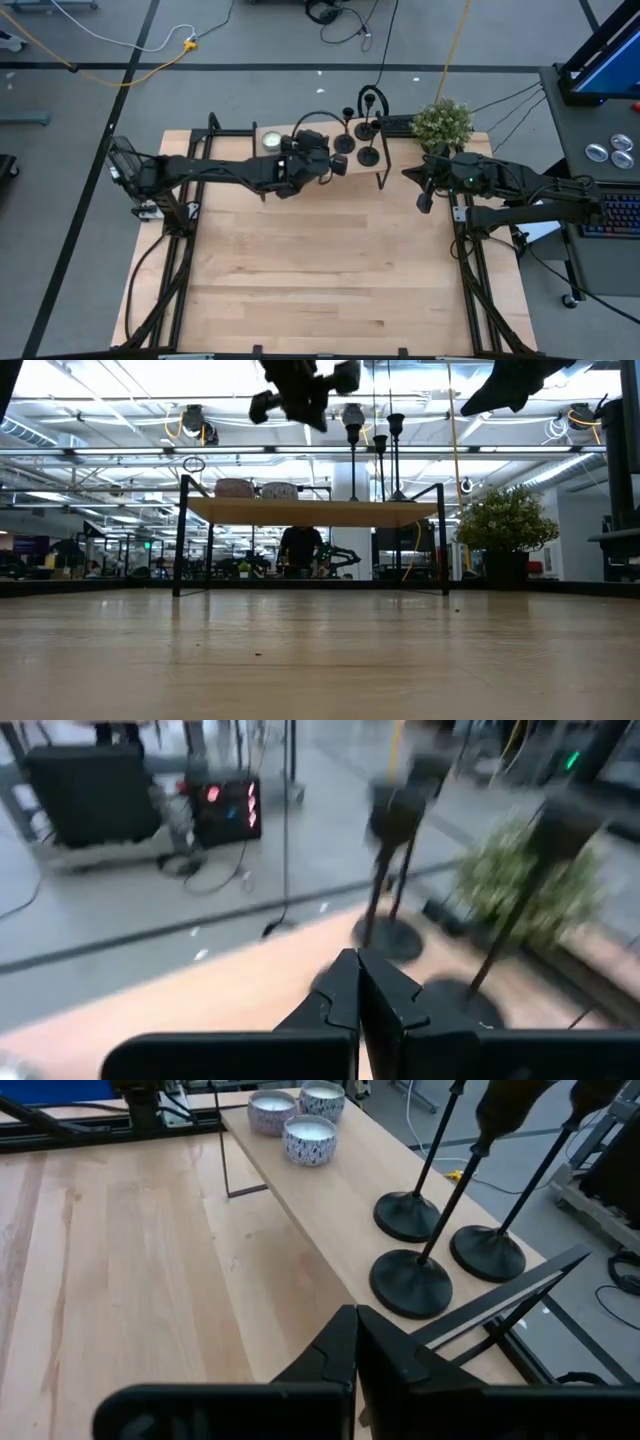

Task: Pick & Place candle stick holders
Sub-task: Put the red patterned scented candle on the shelf

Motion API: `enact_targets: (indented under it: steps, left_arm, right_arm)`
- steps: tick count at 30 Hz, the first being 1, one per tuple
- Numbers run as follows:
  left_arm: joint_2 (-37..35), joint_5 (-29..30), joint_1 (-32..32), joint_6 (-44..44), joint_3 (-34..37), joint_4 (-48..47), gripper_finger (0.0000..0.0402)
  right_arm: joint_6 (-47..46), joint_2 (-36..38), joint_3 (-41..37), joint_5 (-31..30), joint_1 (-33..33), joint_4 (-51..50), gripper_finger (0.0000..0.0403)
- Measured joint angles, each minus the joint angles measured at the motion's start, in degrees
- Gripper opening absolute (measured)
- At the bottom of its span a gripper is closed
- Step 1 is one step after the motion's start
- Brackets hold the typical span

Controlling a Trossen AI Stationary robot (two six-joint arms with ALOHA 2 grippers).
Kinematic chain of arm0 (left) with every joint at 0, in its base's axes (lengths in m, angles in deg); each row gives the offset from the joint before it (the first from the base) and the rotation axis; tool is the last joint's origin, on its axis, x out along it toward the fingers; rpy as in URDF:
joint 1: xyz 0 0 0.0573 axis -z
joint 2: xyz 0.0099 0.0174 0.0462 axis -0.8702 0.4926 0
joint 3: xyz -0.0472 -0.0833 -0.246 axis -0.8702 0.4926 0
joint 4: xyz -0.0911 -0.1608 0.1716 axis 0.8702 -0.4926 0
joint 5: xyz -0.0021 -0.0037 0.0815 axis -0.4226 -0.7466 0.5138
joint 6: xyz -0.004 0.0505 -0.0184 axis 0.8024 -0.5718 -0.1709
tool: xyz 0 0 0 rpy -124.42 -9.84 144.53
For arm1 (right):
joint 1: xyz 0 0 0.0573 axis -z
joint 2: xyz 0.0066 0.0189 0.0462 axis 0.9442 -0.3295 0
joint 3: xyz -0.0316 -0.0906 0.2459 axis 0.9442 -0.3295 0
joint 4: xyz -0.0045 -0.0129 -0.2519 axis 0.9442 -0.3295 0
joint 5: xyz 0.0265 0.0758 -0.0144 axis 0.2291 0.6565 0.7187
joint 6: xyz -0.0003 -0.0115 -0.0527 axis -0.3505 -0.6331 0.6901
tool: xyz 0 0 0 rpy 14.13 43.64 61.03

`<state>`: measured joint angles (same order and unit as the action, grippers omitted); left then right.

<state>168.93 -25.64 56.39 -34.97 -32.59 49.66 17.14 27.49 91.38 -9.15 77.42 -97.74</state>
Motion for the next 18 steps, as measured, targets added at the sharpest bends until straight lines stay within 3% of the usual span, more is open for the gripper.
enact_targets:
  steps: [6, 11, 18]
  left_arm:
    - [2.29, -2.0, -0.56, 6.64, 0.12, -7.75, 0.0]
    - [5.73, -7.57, -1.7, 7.35, 0.02, -6.03, 0.0]
    - [7.66, -8.6, -2.6, 8.78, 0.05, -9.06, 0.0]
  right_arm:
    - [0.0, 0.0, 0.0, 0.0, 0.0, 0.18, 0.0]
    - [-0.08, 0.0, 0.0, -0.11, -0.01, 0.42, 0.0]
    - [-0.09, 0.0, 0.0, -0.13, -0.02, 0.41, 0.0]
